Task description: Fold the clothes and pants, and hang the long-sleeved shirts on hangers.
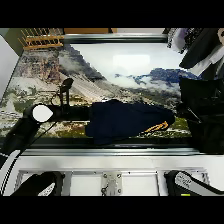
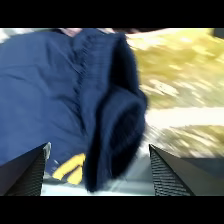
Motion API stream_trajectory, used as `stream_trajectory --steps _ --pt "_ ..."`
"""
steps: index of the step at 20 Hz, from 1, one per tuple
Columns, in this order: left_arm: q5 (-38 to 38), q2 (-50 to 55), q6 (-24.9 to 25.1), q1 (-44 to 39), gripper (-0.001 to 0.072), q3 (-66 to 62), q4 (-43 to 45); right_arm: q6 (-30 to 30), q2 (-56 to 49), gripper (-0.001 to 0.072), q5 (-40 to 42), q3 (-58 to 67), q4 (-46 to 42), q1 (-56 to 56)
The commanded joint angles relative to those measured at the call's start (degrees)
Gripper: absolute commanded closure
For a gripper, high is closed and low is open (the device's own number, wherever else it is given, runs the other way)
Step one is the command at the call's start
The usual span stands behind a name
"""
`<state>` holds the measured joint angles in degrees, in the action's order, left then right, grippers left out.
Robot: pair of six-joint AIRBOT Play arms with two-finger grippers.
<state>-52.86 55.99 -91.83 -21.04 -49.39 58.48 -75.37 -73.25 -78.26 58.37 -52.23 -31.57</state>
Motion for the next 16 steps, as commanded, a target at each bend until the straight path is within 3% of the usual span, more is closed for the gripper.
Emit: stream_trajectory --steps 1,6,16 --pt "1.55 2.23 -3.26 -4.28 0.07 -0.09 -0.02 6.14 -8.35 -0.0007 -0.66 0.0 4.48 0.81" --pt "0.11 6.56 -5.16 -4.85 0.07 -0.09 -0.15 6.43 -11.32 -0.0006 -0.24 -0.17 -4.13 2.14" --pt "0.44 8.44 -5.55 -4.87 0.07 -0.09 -0.15 11.87 -15.54 -0.0006 0.48 -5.11 3.34 3.61"
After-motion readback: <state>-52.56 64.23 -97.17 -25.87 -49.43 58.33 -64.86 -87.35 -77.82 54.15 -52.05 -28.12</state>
